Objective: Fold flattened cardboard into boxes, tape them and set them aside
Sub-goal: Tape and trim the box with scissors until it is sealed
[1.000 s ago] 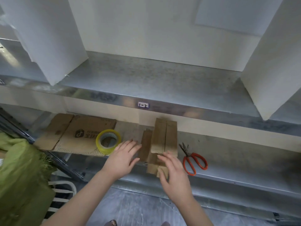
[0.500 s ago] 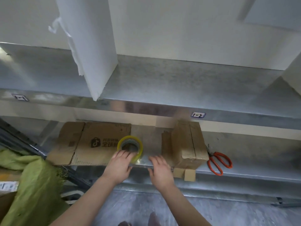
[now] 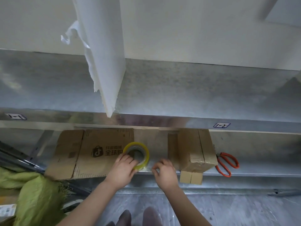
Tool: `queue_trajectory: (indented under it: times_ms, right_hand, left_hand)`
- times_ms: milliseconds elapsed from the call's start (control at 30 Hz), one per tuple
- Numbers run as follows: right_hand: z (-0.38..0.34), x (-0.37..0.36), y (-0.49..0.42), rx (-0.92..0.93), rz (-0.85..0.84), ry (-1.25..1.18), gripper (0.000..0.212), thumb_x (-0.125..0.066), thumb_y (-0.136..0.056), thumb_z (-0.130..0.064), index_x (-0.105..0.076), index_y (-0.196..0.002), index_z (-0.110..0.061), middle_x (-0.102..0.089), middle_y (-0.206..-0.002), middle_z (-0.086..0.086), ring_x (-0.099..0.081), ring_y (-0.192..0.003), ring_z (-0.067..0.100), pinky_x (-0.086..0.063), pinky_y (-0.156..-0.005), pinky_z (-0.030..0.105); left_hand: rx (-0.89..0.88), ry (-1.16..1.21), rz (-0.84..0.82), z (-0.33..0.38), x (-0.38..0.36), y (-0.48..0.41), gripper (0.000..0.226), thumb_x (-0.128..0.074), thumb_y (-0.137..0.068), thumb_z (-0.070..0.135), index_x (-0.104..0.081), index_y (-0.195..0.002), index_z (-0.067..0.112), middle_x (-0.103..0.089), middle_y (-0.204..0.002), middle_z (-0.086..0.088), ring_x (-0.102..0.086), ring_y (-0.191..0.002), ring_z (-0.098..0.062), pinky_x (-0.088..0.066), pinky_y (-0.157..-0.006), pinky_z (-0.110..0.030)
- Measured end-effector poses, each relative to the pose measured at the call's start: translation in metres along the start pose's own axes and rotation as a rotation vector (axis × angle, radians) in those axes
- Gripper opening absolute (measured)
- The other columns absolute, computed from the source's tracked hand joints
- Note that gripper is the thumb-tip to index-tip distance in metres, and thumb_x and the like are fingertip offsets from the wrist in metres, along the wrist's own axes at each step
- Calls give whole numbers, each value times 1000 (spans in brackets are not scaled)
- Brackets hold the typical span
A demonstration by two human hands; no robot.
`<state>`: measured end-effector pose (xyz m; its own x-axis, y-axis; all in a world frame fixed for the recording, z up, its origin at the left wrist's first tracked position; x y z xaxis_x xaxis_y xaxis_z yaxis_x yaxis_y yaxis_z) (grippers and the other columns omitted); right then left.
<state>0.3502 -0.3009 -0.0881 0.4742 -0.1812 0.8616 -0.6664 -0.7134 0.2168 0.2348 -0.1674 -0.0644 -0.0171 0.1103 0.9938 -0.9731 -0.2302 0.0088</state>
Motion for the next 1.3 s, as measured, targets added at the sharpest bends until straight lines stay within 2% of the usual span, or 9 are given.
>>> queue_trajectory:
  times_ms: [200,400,500,600,833,900,1033,1133,1300]
  right_hand:
    - [-8,20,8,91,63,-35,8,-50,-94,-20,-56,-90,-19,-55,-92,-6,-50,-96,16,-37,-79,29]
    - [-2,50,27,28,22,-303,20,-63,-87,-19,-52,-82,-35,-62,-74,-7,-56,-69,7,-45,-66,25]
    - [2,71,39,-14,40,-363,26,-71,-82,-17,-54,-86,-37,-54,-62,-8,-55,-65,1,-41,-63,18]
    - [14,93,50,-68,21,-416,31,-74,-82,-23,-52,-91,-42,-55,-60,-9,-55,-61,-2,-40,-61,9]
    - [52,158,66,-91,61,-568,22,-75,-83,-26,-62,-65,-27,-64,-67,-11,-59,-66,7,-47,-68,24]
    - [66,179,69,-73,90,-567,21,-74,-84,-25,-62,-67,-24,-65,-72,-7,-58,-70,5,-44,-68,20]
    - [91,200,79,-39,-2,-630,14,-74,-84,-23,-67,-73,-18,-70,-77,0,-60,-68,2,-48,-70,20]
    - [114,200,80,-66,-12,-669,15,-73,-84,-21,-66,-71,-19,-70,-72,-1,-63,-69,5,-51,-72,28]
    - [163,211,71,-143,-33,-815,16,-73,-85,-16,-67,-70,-17,-62,-58,-4,-54,-58,14,-41,-57,25]
  left_hand:
    - [-12,128,78,0,22,-4,27,-47,-84,47,-51,-107,34,-65,-90,12,-61,-88,-12,-27,-94,-28]
    - [-22,433,-25,8,59,-5,53,-31,-83,65,-53,-120,33,-56,-121,15,-42,-111,-8,-27,-101,-30]
    - [-53,477,-81,25,76,-3,58,-44,-77,70,-47,-123,35,-49,-121,18,-38,-109,-5,-30,-97,-31]
    - [-91,453,-23,43,92,-1,51,-63,-78,51,-43,-122,33,-45,-115,21,-36,-107,-3,-30,-93,-27]
    - [17,500,130,91,148,-21,53,-78,-70,51,-60,-117,34,-53,-108,27,-46,-100,8,-26,-85,2]
    - [42,481,120,106,148,-29,54,-80,-68,49,-62,-117,32,-58,-108,22,-50,-99,3,-30,-85,-1]
    - [78,237,75,116,128,-36,57,-81,-61,49,-65,-111,28,-68,-95,2,-63,-91,-23,-48,-82,-30]
    - [179,420,0,125,121,-36,63,-80,-56,59,-56,-109,35,-63,-101,13,-58,-94,-8,-44,-81,-21]
    - [240,631,-80,151,123,-38,51,-88,-60,41,-59,-102,38,-63,-100,22,-54,-92,10,-39,-72,-7]
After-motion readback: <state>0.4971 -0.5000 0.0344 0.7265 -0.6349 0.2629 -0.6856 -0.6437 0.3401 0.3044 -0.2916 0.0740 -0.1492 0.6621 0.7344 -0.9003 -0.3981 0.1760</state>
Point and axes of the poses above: each hand's wrist, its own y-axis away from the middle knuckle, its own x-axis out of the back of the hand, z = x × y, the point moved 6 cm from there along -y, towards the middle knuckle
